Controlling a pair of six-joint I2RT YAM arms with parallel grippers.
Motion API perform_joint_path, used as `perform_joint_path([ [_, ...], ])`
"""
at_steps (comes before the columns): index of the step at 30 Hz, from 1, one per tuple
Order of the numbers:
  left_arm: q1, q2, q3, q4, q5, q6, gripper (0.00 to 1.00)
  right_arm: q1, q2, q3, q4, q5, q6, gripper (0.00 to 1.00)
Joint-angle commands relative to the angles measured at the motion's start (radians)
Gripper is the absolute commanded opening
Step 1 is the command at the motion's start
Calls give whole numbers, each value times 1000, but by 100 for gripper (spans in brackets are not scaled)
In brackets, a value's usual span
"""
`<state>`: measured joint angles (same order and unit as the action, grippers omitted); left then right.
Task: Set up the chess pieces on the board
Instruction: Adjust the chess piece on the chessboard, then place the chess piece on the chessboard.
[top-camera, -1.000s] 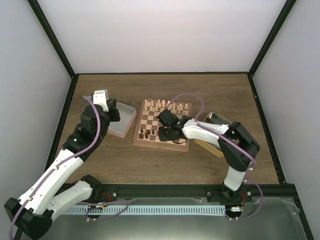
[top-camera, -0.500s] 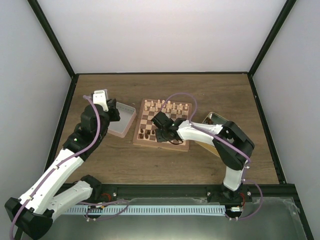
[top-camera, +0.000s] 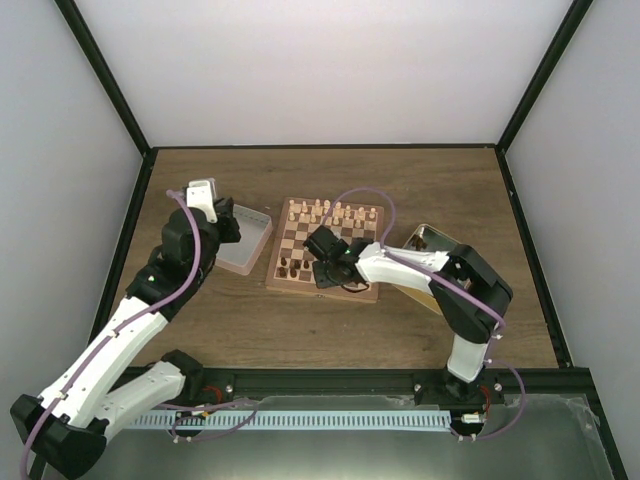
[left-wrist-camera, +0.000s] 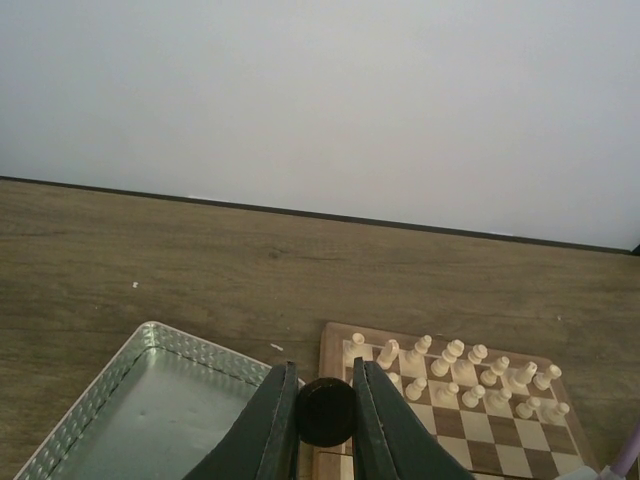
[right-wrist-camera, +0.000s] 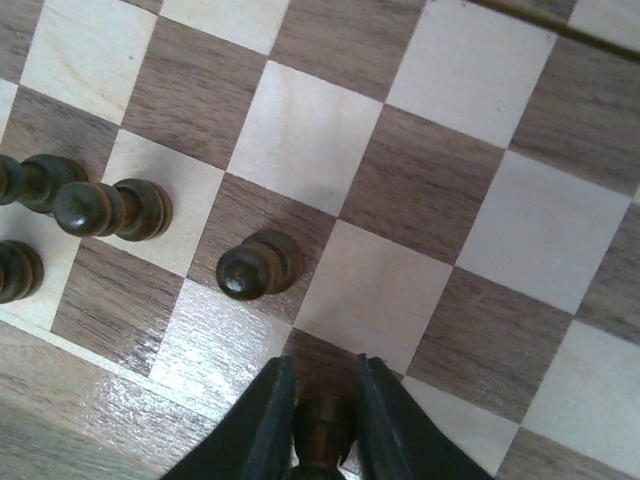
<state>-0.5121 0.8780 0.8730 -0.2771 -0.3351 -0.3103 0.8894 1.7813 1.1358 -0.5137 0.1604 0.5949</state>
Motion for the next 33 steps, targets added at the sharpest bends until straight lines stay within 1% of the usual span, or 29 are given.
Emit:
perform_joint_path([
  [1, 7, 5, -11, 29, 17, -6, 5, 11, -18, -13, -49, -14, 23, 26],
  [3, 7, 11, -12, 29, 30, -6, 5, 10, -35, 8, -53, -6, 51, 36],
  [6, 7, 29, -13, 27, 67, -4, 4, 9, -89, 42, -59, 29, 106, 46],
  [9, 7, 55, -1, 22, 151, 0, 4, 9, -168, 50, -39, 61, 143, 54],
  [11, 7, 78, 18, 13, 238, 6, 4, 6, -235, 30, -15, 90, 174, 56],
  [13, 7, 109, 43, 1, 353, 21, 4, -10, -319, -12, 15, 121, 205, 58],
  [15, 7, 142, 75, -10, 500, 35, 4, -54, -389, -66, 32, 127, 246, 58],
  [17, 7, 179, 103, -9, 668, 30, 4, -119, -465, -133, 62, 95, 273, 58],
  [18, 6, 200, 114, 1, 788, 19, 4, -155, -501, -169, 81, 70, 282, 58],
  [19, 5, 219, 123, 14, 869, 4, 4, -187, -537, -202, 102, 30, 286, 58],
  [21, 0, 260, 137, 43, 982, -38, 4, -252, -599, -274, 148, -35, 287, 58],
  [22, -8, 289, 148, 52, 1013, -55, 4, -279, -623, -297, 162, -56, 287, 58],
  [24, -25, 336, 180, 47, 1001, -89, 4, -321, -658, -328, 170, -79, 286, 58],
  [26, -56, 376, 206, 37, 927, -111, 4, -355, -689, -354, 171, -83, 284, 58],
  [28, -99, 412, 225, 28, 823, -114, 4, -377, -716, -382, 186, -89, 272, 58],
  [29, -125, 427, 229, 29, 744, -105, 4, -386, -730, -394, 190, -94, 269, 58],
  [33, -268, 511, 241, 45, 493, -53, 4, -413, -770, -430, 199, -100, 247, 59],
])
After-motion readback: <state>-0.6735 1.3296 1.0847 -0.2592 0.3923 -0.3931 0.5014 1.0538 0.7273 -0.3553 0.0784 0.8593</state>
